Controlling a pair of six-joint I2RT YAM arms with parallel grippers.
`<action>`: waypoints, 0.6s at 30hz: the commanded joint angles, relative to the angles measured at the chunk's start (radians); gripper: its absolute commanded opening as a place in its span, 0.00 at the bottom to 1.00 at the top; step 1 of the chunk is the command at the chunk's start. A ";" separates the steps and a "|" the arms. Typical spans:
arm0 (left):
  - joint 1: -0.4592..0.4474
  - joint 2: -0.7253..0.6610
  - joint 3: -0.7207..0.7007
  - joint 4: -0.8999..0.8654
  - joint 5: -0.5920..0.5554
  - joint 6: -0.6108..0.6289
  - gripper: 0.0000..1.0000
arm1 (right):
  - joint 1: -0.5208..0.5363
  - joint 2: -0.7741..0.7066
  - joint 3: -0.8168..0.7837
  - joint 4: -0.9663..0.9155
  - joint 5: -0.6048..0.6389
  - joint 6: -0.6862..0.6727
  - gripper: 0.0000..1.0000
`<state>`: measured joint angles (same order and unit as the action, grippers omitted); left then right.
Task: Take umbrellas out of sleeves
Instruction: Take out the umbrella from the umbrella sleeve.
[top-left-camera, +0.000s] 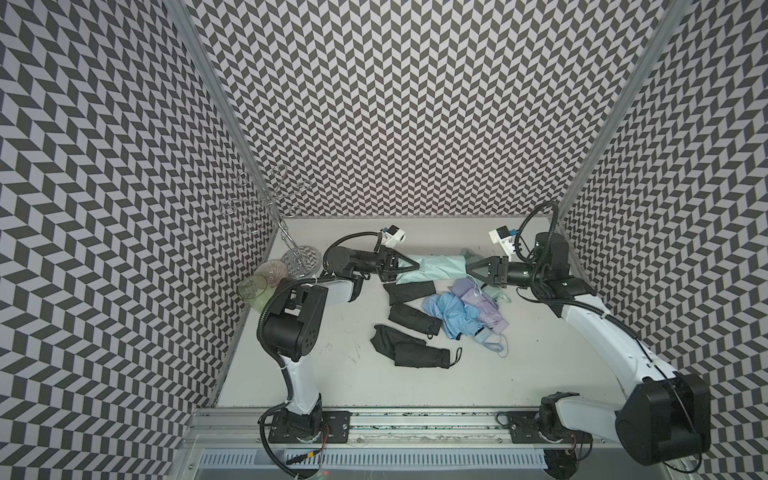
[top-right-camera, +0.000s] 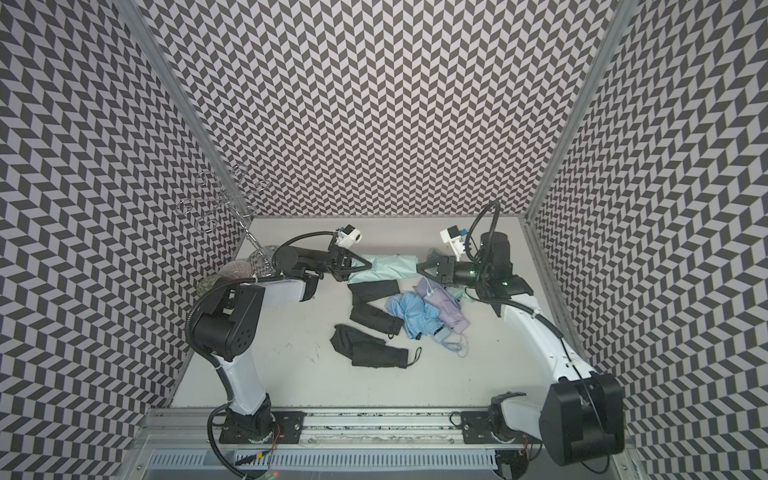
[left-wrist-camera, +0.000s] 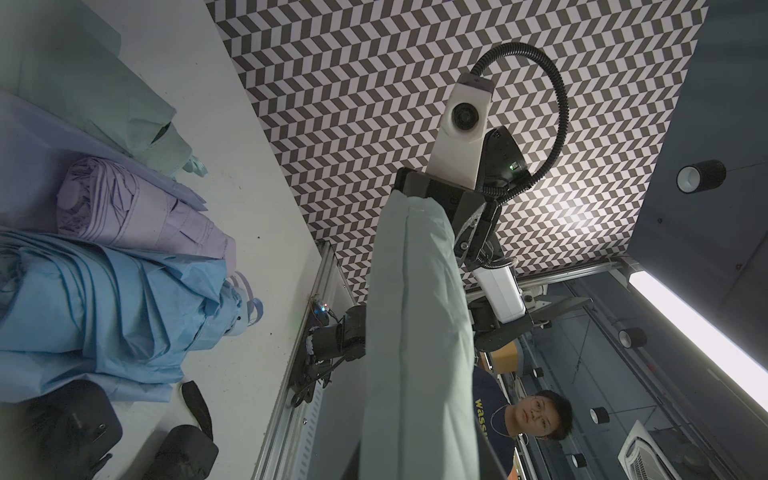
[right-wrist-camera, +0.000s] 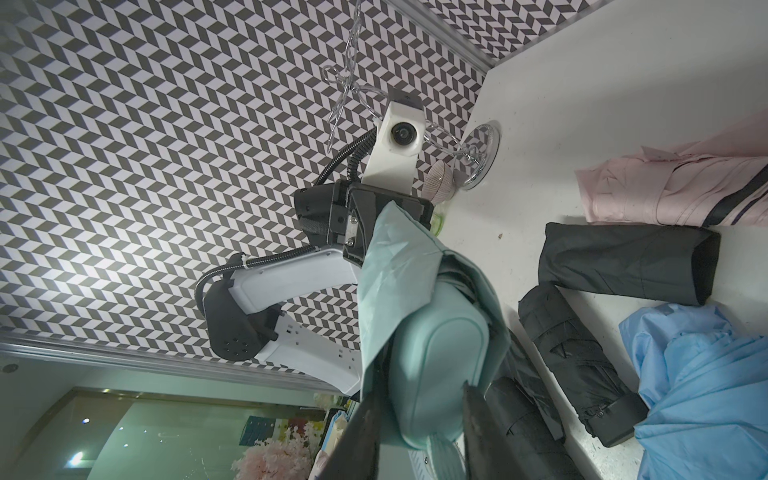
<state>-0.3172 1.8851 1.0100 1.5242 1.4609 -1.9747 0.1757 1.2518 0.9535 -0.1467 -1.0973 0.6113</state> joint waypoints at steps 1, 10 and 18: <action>-0.030 0.000 0.028 0.324 -0.027 -0.026 0.05 | 0.040 0.015 -0.002 0.068 -0.076 -0.009 0.36; -0.031 -0.006 0.035 0.324 -0.030 -0.026 0.05 | 0.043 0.067 0.031 -0.075 -0.026 -0.100 0.35; -0.026 0.000 0.018 0.325 -0.027 -0.021 0.05 | 0.043 0.081 0.074 -0.093 -0.059 -0.117 0.18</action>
<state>-0.3233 1.8931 1.0119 1.5246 1.4750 -1.9656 0.1959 1.3254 1.0073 -0.2646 -1.1282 0.5564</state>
